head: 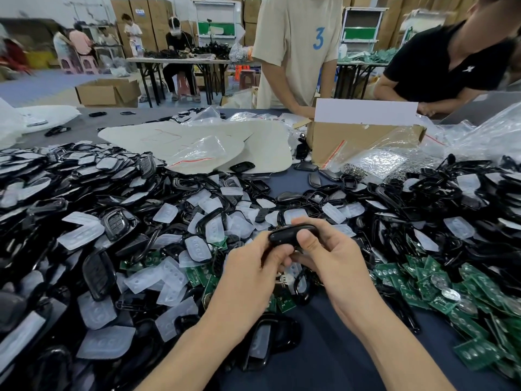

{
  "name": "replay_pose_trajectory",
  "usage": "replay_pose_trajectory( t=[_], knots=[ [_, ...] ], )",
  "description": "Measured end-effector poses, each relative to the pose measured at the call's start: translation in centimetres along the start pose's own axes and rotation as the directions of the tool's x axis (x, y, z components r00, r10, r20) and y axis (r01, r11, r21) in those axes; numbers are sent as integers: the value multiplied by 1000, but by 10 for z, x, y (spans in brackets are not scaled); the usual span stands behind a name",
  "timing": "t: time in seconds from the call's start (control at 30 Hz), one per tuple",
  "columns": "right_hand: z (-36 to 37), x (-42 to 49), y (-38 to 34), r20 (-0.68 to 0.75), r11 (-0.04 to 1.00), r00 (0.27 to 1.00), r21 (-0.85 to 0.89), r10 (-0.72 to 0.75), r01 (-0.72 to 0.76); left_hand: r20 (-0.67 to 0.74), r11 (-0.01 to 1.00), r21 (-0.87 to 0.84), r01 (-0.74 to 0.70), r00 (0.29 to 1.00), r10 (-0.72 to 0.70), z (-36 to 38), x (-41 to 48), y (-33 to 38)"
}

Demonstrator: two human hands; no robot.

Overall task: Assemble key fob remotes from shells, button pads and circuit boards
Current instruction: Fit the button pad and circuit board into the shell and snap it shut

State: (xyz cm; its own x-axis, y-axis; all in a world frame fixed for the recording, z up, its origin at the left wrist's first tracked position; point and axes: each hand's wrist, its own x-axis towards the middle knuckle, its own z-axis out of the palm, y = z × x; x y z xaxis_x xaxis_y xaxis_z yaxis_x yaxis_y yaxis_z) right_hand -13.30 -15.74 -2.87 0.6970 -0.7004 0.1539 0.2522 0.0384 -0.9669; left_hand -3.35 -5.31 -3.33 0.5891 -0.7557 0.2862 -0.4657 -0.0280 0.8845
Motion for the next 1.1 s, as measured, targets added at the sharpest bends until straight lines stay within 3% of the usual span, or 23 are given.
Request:
replay_pose_trajectory(
  t=[0.2,0.33,0.5,1.1],
  knots=[
    [2,0,0,-22,989,1000,146,-22,25,-84,997,-74,-29,996,23,-4,0,2],
    [7,-3,2,24,993,999,114,-45,42,-125,989,-94,-113,987,100,-3,0,6],
    [10,-4,4,17,993,998,98,-68,66,-158,985,-146,-93,985,70,-3,1,6],
    [14,-6,7,19,992,996,94,-90,88,-285,969,47,-243,926,246,-4,-1,6]
  ],
)
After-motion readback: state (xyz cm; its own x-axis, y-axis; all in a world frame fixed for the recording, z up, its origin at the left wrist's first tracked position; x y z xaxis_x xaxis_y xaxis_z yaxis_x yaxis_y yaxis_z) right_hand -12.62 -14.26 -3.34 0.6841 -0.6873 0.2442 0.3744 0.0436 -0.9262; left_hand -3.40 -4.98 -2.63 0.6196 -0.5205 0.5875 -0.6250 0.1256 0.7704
